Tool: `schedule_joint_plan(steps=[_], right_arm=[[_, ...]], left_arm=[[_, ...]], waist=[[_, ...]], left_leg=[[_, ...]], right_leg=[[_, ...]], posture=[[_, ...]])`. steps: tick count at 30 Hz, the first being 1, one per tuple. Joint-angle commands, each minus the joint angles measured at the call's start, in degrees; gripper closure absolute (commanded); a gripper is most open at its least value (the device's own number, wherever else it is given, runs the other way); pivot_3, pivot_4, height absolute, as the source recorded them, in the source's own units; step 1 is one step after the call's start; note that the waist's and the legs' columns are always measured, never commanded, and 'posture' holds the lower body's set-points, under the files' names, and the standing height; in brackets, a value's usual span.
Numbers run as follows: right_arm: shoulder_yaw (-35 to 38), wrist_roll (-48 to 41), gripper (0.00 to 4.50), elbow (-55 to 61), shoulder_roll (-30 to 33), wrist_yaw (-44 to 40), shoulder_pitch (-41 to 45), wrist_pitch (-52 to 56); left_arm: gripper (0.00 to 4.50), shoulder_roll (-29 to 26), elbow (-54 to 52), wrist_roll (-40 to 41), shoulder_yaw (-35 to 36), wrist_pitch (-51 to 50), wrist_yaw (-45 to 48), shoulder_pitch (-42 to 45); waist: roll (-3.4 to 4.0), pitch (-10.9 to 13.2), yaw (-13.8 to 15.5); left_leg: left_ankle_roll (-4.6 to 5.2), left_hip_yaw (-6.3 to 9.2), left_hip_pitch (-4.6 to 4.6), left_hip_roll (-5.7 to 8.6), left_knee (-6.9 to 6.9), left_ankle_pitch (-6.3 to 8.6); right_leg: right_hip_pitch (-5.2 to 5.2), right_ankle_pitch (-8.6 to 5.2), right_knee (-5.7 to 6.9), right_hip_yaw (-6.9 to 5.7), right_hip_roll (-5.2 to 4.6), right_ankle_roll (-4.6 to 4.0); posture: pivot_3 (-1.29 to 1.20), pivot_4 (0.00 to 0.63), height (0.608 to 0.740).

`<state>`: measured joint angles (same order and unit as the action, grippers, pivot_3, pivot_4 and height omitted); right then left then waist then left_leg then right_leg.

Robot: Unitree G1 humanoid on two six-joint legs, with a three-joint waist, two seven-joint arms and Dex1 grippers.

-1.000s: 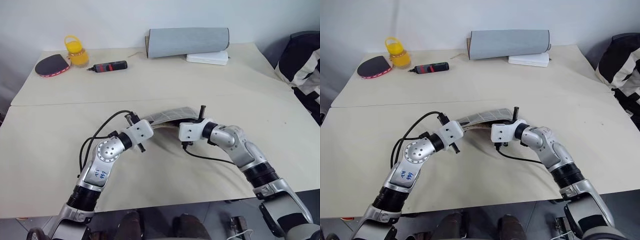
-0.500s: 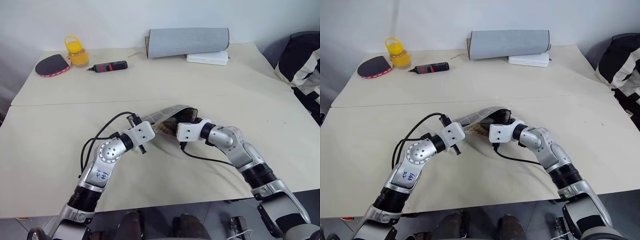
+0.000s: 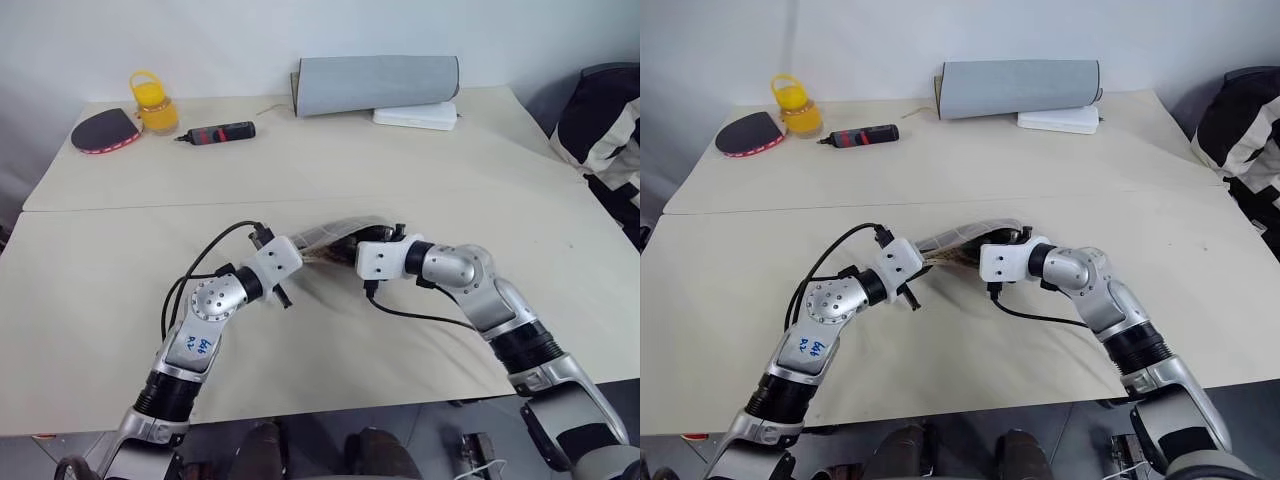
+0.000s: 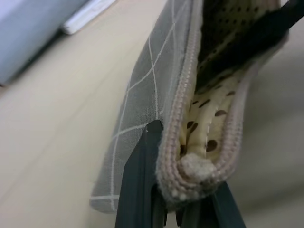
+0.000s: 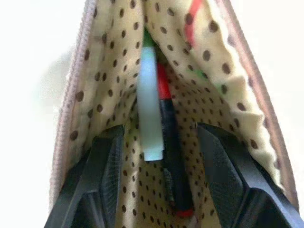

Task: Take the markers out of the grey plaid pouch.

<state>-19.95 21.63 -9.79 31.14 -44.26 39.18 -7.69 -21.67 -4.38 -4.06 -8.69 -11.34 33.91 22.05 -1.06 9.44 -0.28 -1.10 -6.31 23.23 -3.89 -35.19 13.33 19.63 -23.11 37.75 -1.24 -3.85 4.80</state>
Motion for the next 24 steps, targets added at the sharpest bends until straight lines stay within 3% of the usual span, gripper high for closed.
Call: schedule_joint_plan(steps=[1, 6, 16, 24], right_arm=[[1.37, -3.11, 2.06, 2.42, -0.1, -4.51, 4.6, 3.92], [-1.18, -4.34, 2.06, 3.67, 4.02, -16.33, 6.7, 6.27], [-3.61, -4.54, 2.06, 6.86, 4.57, -26.39, 9.91, 12.95], [-3.31, -9.42, 2.06, 13.61, 6.85, -35.83, 11.66, 21.22]], left_arm=[[4.5, -2.05, -3.24, 8.26, 1.64, -4.56, 8.26, 1.7], [4.5, -1.7, -3.41, 16.83, 3.96, -13.52, 12.2, 4.11], [4.5, -0.51, -2.14, 32.61, 11.23, -31.88, 13.12, 7.43], [4.5, -4.27, -4.11, 38.45, 8.51, -41.57, 17.84, 7.81]], waist=[[0.0, 0.0, -0.05], [0.0, 0.0, 0.19], [-0.01, 0.01, -0.2], [-0.02, 0.01, -0.32]], left_leg=[[0.0, 0.0, 0.0, -0.02, 0.0, 0.0], [-0.07, 0.02, -0.01, -0.08, -0.05, 0.06], [-0.04, 0.0, 0.0, -0.18, -0.14, 0.1], [-0.06, 0.04, 0.01, -0.17, -0.18, 0.11]], right_leg=[[0.01, 0.0, 0.01, 0.01, 0.02, 0.0], [-0.02, 0.0, -0.01, 0.05, 0.18, 0.0], [-0.02, 0.0, 0.01, 0.19, 0.24, 0.0], [-0.03, 0.0, 0.0, 0.19, 0.24, 0.0]], posture=[[0.0, 0.15, 0.74], [0.0, 0.15, 0.74], [0.0, 0.15, 0.74], [0.0, 0.15, 0.74]])
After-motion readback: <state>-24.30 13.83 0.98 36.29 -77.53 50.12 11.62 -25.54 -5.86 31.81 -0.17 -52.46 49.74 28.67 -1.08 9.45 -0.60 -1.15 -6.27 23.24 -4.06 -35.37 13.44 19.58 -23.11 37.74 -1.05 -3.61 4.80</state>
